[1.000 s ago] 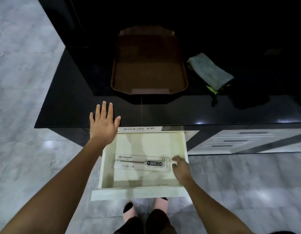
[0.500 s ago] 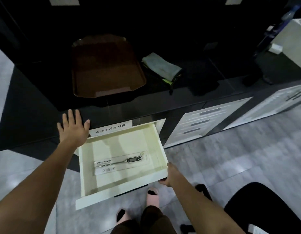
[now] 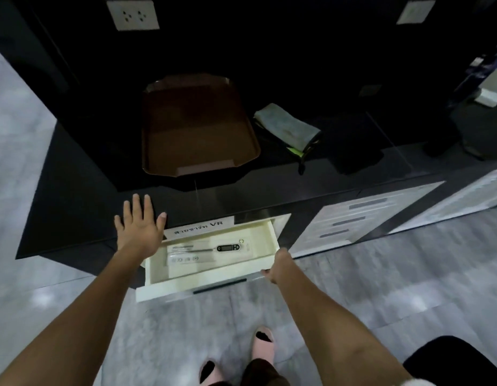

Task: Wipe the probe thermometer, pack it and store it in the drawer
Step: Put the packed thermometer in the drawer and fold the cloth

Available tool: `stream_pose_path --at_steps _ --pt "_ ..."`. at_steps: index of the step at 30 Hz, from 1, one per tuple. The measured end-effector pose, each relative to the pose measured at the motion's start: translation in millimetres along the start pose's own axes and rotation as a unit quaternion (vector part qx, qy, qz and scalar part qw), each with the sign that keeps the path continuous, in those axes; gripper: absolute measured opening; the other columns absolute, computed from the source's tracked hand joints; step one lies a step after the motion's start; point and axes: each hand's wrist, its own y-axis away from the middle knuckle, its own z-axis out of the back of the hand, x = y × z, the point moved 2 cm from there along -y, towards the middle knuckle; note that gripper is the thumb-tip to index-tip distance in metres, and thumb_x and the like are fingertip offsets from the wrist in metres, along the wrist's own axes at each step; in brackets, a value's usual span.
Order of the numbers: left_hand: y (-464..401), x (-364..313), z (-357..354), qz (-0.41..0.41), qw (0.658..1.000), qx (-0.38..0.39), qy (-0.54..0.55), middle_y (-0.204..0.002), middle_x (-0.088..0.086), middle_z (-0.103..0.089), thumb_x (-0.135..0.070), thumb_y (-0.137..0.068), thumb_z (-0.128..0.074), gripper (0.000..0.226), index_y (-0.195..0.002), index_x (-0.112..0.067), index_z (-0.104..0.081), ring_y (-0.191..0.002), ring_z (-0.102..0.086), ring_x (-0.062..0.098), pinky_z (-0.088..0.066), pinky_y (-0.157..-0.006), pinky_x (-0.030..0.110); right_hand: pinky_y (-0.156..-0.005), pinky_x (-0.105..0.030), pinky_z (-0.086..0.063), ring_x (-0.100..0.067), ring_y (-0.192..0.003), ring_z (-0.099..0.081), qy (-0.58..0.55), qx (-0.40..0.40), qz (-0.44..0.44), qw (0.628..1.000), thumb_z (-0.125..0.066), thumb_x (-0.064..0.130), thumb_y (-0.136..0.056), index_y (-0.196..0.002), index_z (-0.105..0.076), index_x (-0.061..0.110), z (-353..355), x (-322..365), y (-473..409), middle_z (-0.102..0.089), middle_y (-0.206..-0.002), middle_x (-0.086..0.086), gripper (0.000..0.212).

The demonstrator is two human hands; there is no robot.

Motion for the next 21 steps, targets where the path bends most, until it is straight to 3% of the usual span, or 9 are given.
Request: stream_pose_path --at_steps 5,7,9,11,12,14,17,19,21 --pt "7 -7 -4 -0.009 1.000 -0.006 -0.005 -0.160 0.007 0.008 -0.048 -0.098 -0.013 0.063 -0.152 -0.018 0.001 -0.146 0.009 0.028 0.001 -0.115 0.050 -0.113 -0.046 -0.030 -0.042 -0.112 -0.055 -0.115 0.041 -0.019 0.992 -0.023 0.058 -0.098 -0.144 -0.037 0.001 -17 22 -18 -0.039 -0.149 -0.023 0.075" --pt "8 -8 -4 -0.009 1.000 -0.015 -0.008 -0.160 0.007 0.007 -0.047 -0.098 -0.014 0.063 -0.152 -0.018 0.001 -0.146 0.009 0.028 0.001 -0.116 0.050 -0.114 -0.048 -0.028 -0.034 -0.129 -0.049 -0.161 0.058 -0.023 0.985 -0.023 0.063 -0.096 -0.145 -0.034 0.001 -31 30 -23 -0.040 -0.150 -0.019 0.080" --pt "7 -7 -3 -0.004 1.000 -0.024 -0.006 -0.161 0.007 0.007 -0.047 -0.099 -0.015 0.063 -0.152 -0.018 0.001 -0.146 0.009 0.027 0.001 -0.116 0.050 -0.112 -0.051 -0.029 -0.028 -0.135 -0.044 -0.185 0.071 -0.033 0.980 -0.027 0.067 -0.093 -0.141 -0.040 0.004 -47 36 -33 -0.057 -0.127 -0.016 0.081" --pt "8 -7 -4 -0.006 1.000 -0.028 -0.006 -0.160 0.007 0.008 -0.047 -0.098 -0.014 0.063 -0.152 -0.018 0.002 -0.146 0.010 0.027 0.001 -0.116 0.048 -0.110 -0.051 -0.030 -0.028 -0.137 -0.040 -0.216 0.081 -0.040 0.972 -0.027 0.072 -0.089 -0.126 -0.050 0.007 -58 37 -40 -0.056 -0.090 -0.010 0.079" --pt "8 -6 -5 -0.007 1.000 -0.027 -0.009 -0.160 0.007 0.008 -0.048 -0.098 -0.013 0.063 -0.152 -0.019 0.003 -0.146 0.010 0.027 0.002 -0.116 0.048 -0.109 -0.051 -0.030 -0.028 -0.137 -0.040 -0.221 0.089 -0.045 0.970 -0.027 0.074 -0.087 -0.126 -0.051 0.008 -61 34 -43 -0.054 -0.088 -0.007 0.080" --pt "7 -4 -6 -0.010 1.000 -0.025 -0.011 -0.160 0.007 0.009 -0.048 -0.098 -0.012 0.063 -0.151 -0.019 0.004 -0.146 0.011 0.027 0.002 -0.116 0.047 -0.111 -0.050 -0.027 -0.027 -0.136 -0.041 -0.229 0.090 -0.055 0.968 -0.028 0.074 -0.087 -0.137 -0.046 0.014 -59 27 -43 -0.060 -0.109 -0.003 0.080" --pt "5 -4 -5 -0.014 0.999 -0.032 -0.006 -0.160 0.008 0.007 -0.048 -0.098 -0.013 0.063 -0.152 -0.018 0.002 -0.146 0.010 0.028 0.001 -0.116 0.047 -0.113 -0.053 -0.024 -0.028 -0.139 -0.038 -0.210 0.101 -0.063 0.971 -0.025 0.073 -0.089 -0.141 -0.040 0.017 -51 28 -37 -0.046 -0.146 -0.002 0.078" --pt "6 -4 -4 -0.018 1.000 -0.025 0.002 -0.160 0.008 0.008 -0.048 -0.098 -0.013 0.063 -0.152 -0.018 0.002 -0.146 0.010 0.028 0.001 -0.116 0.047 -0.114 -0.053 -0.024 -0.028 -0.138 -0.039 -0.181 0.098 -0.042 0.978 -0.025 0.073 -0.089 -0.138 -0.041 0.011 -46 38 -28 -0.053 -0.138 -0.007 0.080" --pt "6 -4 -4 -0.017 1.000 -0.013 0.010 -0.160 0.007 0.009 -0.048 -0.098 -0.013 0.063 -0.152 -0.018 0.003 -0.146 0.011 0.028 0.002 -0.116 0.048 -0.114 -0.050 -0.027 -0.029 -0.134 -0.043 -0.149 0.090 -0.022 0.984 -0.026 0.070 -0.092 -0.121 -0.048 0.004 -42 50 -19 -0.059 -0.109 -0.011 0.076"
